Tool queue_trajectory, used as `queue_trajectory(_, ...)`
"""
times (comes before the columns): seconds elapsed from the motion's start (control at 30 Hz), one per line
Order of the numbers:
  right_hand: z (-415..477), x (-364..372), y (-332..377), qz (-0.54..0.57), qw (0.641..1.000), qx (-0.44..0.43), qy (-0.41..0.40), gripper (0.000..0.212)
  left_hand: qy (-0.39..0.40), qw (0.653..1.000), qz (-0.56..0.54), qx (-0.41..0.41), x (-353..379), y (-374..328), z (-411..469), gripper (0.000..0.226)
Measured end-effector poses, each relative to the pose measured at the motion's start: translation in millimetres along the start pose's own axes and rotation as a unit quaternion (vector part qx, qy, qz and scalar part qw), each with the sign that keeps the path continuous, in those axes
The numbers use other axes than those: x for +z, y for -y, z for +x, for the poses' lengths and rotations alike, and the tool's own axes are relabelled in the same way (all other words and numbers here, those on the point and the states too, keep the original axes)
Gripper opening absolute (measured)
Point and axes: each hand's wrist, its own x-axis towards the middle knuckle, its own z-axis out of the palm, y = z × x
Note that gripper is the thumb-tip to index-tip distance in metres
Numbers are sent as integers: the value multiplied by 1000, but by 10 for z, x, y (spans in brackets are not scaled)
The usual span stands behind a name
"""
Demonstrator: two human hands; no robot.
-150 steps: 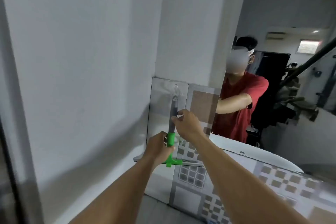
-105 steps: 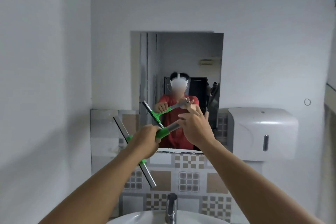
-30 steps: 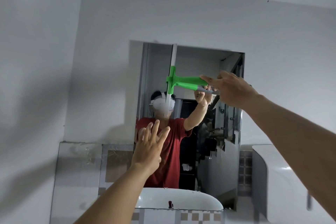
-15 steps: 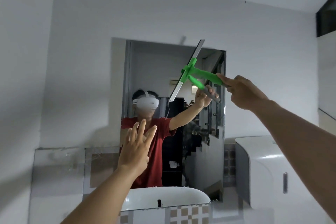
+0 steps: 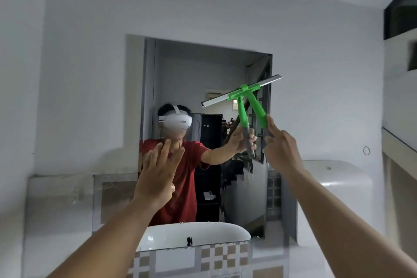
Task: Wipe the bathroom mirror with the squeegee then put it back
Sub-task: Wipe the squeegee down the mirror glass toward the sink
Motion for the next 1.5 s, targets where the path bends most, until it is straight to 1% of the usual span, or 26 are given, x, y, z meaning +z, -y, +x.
queue_trajectory(0.1, -187, 127, 63, 9, 999, 32, 1, 71, -2, 1000, 6, 6, -4, 20, -41, 109)
queue_trajectory(0.2, -391, 238, 233, 48, 996, 69, 19, 80, 4, 1000, 5, -6, 41, 45, -201, 91)
queue_trajectory(0.33, -660, 469, 452, 94, 989, 110, 38, 82, 12, 999, -29, -17, 107, 134, -444, 78)
queue_trajectory(0.43, -815, 664, 682, 150, 979, 127, 52, 88, 33, 999, -35, -11, 154, 201, -503, 85)
queue_trajectory(0.57, -863, 926, 1041, 246, 956, 160, 26, 90, 57, 996, -58, -22, 166, 212, -511, 98)
queue_trajectory(0.63, -853, 1054, 1200, 285, 942, 176, 15, 93, 59, 996, -65, -22, 157, 216, -520, 100)
queue_trajectory(0.7, -835, 1194, 1315, 302, 936, 180, 8, 89, 53, 996, -62, -21, 145, 229, -530, 97)
queue_trajectory(0.73, -834, 1256, 1371, 294, 940, 173, 7, 87, 50, 997, -59, -19, 136, 240, -531, 94)
queue_trajectory(0.8, -849, 1381, 1456, 253, 959, 130, 12, 84, 43, 998, -46, -10, 115, 260, -531, 91)
queue_trajectory(0.9, -887, 1468, 1524, 180, 980, 76, 34, 81, 42, 999, -30, 5, 129, 292, -526, 93)
queue_trajectory(0.97, -889, 1437, 1492, 143, 988, 56, 33, 80, 40, 999, -28, 6, 139, 286, -528, 94)
queue_trajectory(1.03, -891, 1349, 1406, 113, 993, 29, 28, 79, 35, 999, -30, 3, 145, 271, -536, 90)
queue_trajectory(1.1, -903, 1226, 1321, 70, 997, -13, 38, 80, 32, 999, -42, 0, 125, 255, -536, 89)
queue_trajectory(1.2, -943, 1052, 1235, -34, 993, -82, 73, 87, 30, 999, -46, 3, 125, 243, -543, 89)
queue_trajectory(1.27, -937, 940, 1190, -92, 988, -98, 77, 85, 21, 999, -39, 5, 151, 259, -570, 87)
queue_trajectory(1.37, -859, 778, 1070, -160, 977, -113, 79, 83, 2, 999, -33, 7, 259, 287, -617, 76)
queue_trajectory(1.5, -717, 524, 795, -239, 954, -157, 86, 89, 3, 1000, -15, 11, 342, 296, -618, 69)
